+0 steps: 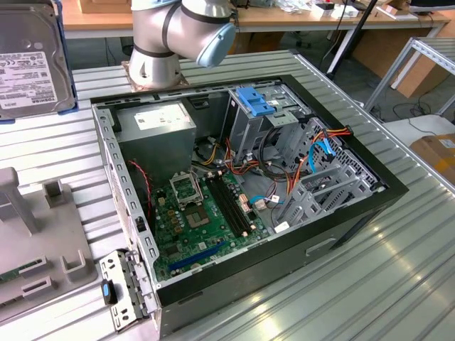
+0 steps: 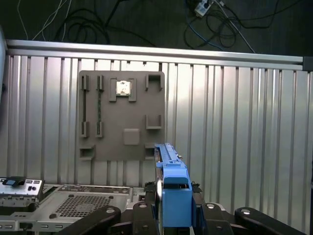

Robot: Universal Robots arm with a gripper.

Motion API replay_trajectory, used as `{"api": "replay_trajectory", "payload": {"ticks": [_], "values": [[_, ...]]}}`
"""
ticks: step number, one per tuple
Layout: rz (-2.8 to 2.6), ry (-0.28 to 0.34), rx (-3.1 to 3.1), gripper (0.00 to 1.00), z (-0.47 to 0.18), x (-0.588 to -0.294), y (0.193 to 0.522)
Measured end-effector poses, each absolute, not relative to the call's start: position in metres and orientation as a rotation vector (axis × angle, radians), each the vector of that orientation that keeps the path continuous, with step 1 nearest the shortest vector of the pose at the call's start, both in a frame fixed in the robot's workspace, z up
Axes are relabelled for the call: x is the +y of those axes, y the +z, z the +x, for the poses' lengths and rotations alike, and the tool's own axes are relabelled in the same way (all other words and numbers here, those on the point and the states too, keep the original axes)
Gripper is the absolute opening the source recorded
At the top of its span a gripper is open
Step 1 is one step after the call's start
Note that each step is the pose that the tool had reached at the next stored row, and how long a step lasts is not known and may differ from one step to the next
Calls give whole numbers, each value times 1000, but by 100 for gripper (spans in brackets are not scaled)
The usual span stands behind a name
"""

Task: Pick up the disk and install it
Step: 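Pick up the disk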

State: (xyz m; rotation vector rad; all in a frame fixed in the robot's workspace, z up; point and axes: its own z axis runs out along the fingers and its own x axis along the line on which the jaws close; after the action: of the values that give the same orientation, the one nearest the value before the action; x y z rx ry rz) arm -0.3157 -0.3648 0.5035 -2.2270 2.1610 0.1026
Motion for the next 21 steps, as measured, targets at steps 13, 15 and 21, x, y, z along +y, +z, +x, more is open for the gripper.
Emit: {"api": "replay_trajectory", "payload": {"ticks": [13, 15, 21], "values": [[-2227, 103, 2161, 37, -235, -365, 503], [-2227, 103, 2161, 37, -235, -365, 503], [-2227, 103, 2161, 37, -218, -365, 503]]}}
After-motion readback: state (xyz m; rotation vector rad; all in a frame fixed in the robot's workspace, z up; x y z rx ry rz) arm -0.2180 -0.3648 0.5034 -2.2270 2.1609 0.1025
